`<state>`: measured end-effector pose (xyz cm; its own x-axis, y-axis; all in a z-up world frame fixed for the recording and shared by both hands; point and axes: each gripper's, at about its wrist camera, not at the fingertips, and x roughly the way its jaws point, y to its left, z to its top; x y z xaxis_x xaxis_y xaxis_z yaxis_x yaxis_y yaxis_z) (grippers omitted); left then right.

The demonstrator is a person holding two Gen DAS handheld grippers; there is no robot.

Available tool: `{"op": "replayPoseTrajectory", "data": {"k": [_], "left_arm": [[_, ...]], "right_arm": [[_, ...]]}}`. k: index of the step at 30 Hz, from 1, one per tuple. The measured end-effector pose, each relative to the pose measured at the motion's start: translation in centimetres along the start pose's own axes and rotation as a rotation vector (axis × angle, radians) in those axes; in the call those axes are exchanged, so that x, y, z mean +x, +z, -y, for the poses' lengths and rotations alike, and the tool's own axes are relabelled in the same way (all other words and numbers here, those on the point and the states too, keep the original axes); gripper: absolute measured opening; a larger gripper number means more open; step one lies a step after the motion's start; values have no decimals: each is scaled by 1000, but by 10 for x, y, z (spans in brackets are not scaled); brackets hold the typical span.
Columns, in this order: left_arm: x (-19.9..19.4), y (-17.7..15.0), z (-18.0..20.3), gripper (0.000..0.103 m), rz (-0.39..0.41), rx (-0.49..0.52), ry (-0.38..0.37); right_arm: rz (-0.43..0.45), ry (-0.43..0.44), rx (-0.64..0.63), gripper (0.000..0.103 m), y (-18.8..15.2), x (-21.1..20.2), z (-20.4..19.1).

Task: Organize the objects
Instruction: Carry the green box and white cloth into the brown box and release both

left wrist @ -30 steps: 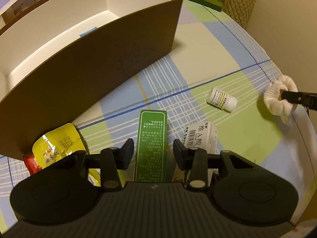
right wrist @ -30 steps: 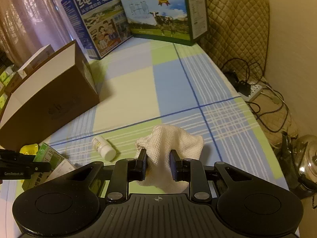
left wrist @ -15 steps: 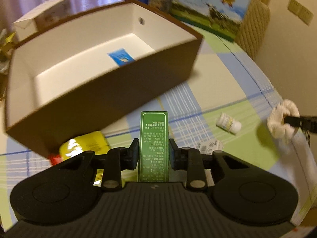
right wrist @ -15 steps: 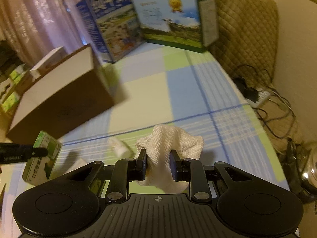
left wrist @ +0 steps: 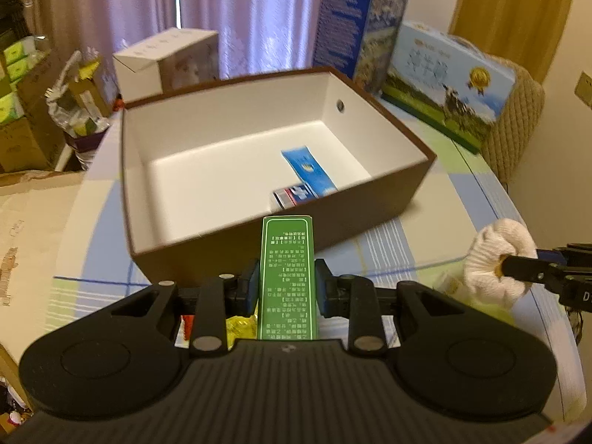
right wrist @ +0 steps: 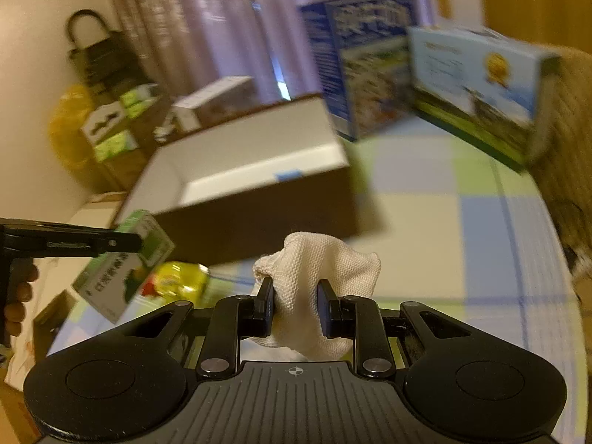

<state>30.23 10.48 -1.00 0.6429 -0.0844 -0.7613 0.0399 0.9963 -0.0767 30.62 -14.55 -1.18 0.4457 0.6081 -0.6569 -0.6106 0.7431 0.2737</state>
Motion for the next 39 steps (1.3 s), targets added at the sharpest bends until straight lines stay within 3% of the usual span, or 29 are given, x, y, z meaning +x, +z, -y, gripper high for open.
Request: {"op": "replayPoseTrajectory", "data": {"k": [8,19,32,39], "left_arm": [[-7,27,-18,25,57,-45,42],[9,70,-40,25,113,-70,124],[53,91,-65,25,90,-115,185],[68,94,-74,25,76,-119,195]], "right_arm": [[56,80,-128,21,47,27,-30],[65,79,-303,21,102,75,-31],[-34,3,-363,22,116,147,0],[-60,-17,-313,38,114,166,15]]}}
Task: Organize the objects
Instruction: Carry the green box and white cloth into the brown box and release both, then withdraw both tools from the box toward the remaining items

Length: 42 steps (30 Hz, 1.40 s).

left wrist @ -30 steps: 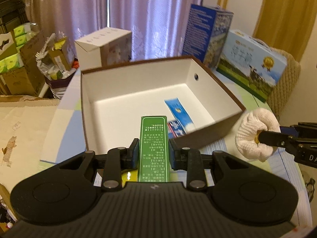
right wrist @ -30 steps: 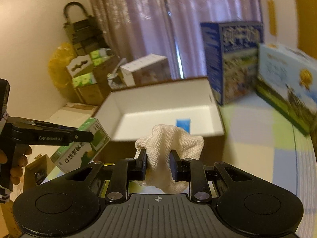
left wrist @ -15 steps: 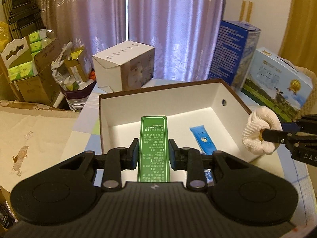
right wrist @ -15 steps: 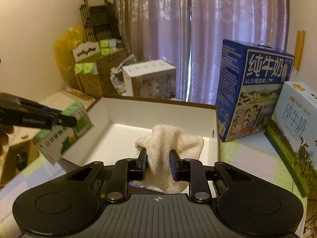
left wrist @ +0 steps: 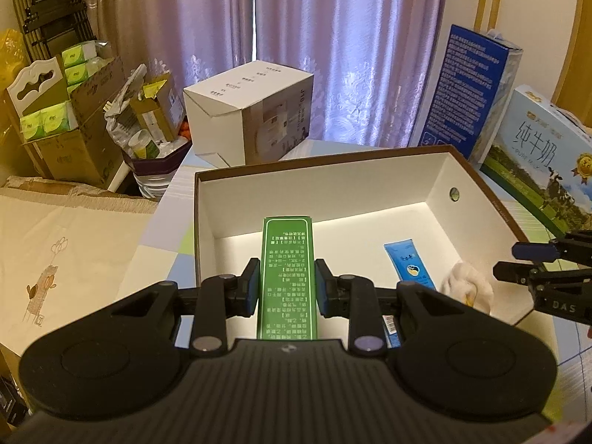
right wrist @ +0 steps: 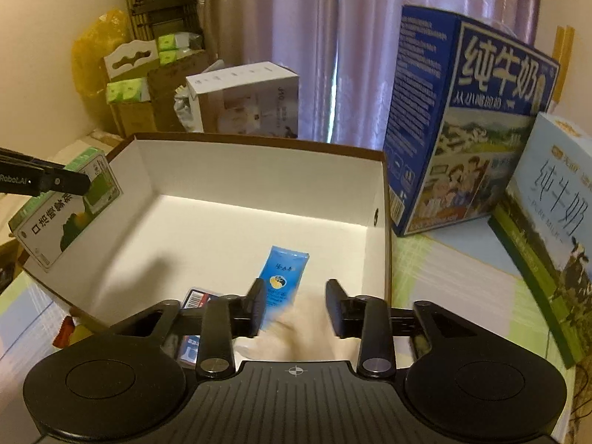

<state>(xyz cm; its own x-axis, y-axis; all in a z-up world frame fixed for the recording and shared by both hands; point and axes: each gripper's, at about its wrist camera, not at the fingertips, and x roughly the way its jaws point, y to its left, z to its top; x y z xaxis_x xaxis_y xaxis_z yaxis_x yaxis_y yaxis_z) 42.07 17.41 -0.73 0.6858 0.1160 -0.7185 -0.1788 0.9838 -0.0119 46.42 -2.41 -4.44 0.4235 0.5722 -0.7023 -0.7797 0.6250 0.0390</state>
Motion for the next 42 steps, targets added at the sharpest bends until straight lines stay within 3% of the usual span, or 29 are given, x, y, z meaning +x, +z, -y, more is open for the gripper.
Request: {"op": "replayPoseTrajectory", "data": {"k": [14,16,17,24,26,31,42], "left_arm": [[36,-8,-6,25,-33,-5,14],[39,-9,-7,31,-31,-1,21],[40,-9,-7,41,-33,2,17],[31,-16,-11,60,-51,-7,13],[25,-18,-10,74,-56,1,2],[8,-24,-5,76,-59,47,7],[-40,-38,2,94,-40,44,-1]], "right_arm": [[4,2,59,41,-4,-6,5],[-4,1,62,41,-6,-7,4],[-11,1,63,41,-6,-8,3],[-9,9,73,49,-11,-25,-2],[-9,9,81,50,-12,-30,-5],[-12,11,102,54,-17,-44,-11],[5,6,165,58,-33,-78,-27]]}}
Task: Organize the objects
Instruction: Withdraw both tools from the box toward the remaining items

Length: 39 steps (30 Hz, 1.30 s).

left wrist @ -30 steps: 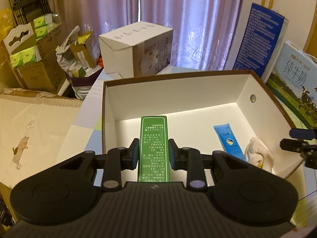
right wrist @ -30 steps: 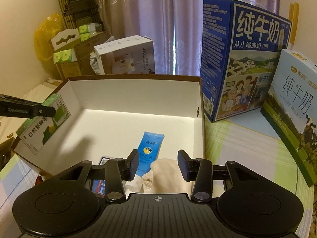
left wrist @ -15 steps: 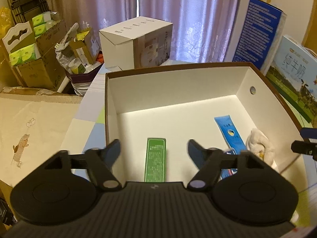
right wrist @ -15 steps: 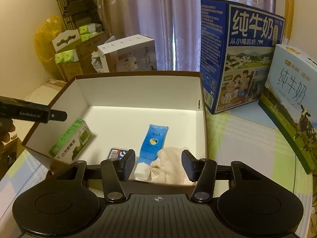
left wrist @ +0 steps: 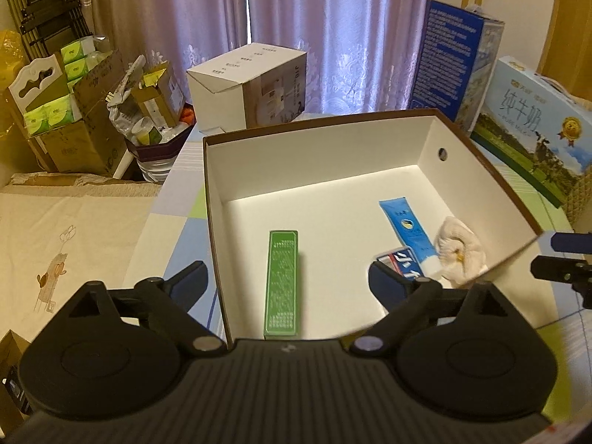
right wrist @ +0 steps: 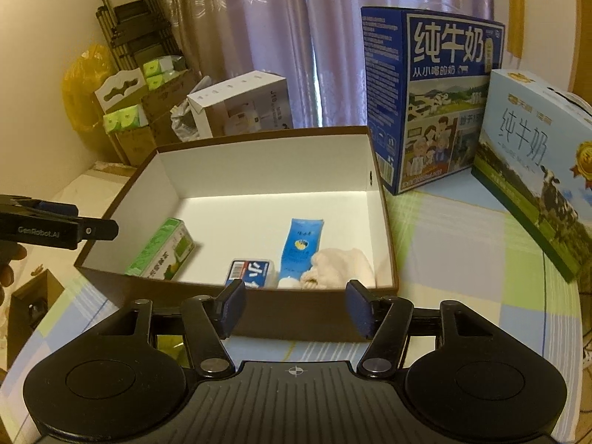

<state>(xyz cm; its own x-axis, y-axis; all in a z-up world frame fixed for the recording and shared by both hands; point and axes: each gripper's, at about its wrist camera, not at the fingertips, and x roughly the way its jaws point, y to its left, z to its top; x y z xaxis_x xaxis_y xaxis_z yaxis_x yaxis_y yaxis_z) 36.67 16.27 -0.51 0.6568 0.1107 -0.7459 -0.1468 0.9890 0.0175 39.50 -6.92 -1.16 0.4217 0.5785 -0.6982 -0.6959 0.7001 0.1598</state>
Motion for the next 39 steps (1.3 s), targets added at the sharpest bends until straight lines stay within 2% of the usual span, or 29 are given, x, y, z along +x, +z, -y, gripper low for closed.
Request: {"op": "replayPoseTrajectory", "data": {"k": [15,29,39], "left_arm": [[-58,-37,13,102,23,0,-27],[-91,-77,19,102,35,31,-13],[-102,-104,19,102,-11,29,-22]], "right_arm": [[45,8,74,58,-29,-53,-15],[47,36,172,58,-65,-90,-18],[29,18,283,59,-92,-109,-2]]}}
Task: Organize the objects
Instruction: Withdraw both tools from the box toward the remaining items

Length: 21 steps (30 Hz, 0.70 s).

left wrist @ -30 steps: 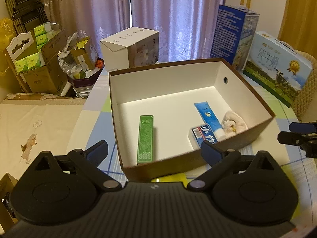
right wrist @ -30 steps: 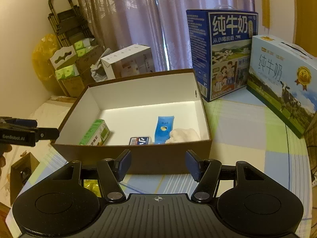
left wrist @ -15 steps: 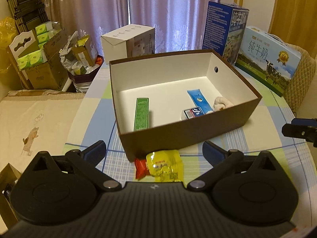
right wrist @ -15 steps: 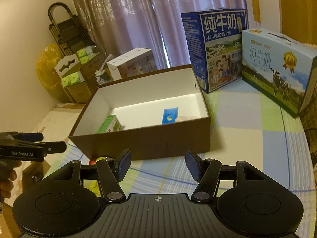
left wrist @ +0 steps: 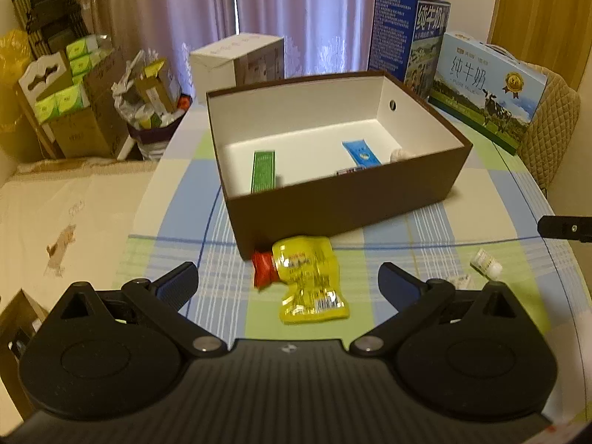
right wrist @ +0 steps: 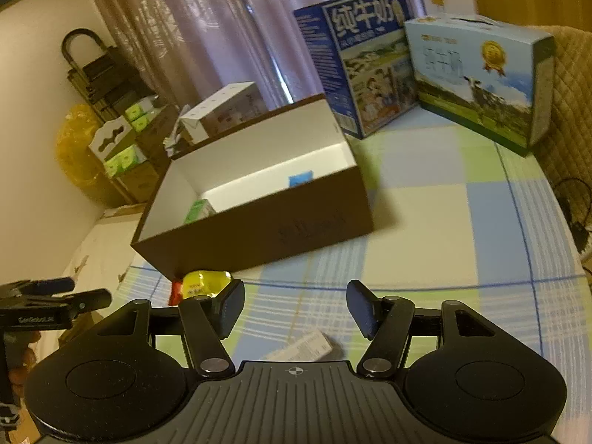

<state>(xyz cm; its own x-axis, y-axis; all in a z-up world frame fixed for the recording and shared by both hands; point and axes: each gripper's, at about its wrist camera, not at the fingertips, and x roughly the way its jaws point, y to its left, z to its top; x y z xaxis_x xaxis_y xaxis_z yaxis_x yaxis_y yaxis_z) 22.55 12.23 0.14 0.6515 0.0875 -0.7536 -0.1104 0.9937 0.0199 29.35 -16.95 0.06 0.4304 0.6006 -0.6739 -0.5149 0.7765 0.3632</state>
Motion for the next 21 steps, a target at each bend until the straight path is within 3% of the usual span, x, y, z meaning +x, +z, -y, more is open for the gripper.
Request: {"op": "replayPoseTrajectory", "data": {"k": [21], "left_arm": [[2,-32,14,102,-95,-9,-30]], "right_arm": [[-62,-45,-1,72,-38,-6,3]]}}
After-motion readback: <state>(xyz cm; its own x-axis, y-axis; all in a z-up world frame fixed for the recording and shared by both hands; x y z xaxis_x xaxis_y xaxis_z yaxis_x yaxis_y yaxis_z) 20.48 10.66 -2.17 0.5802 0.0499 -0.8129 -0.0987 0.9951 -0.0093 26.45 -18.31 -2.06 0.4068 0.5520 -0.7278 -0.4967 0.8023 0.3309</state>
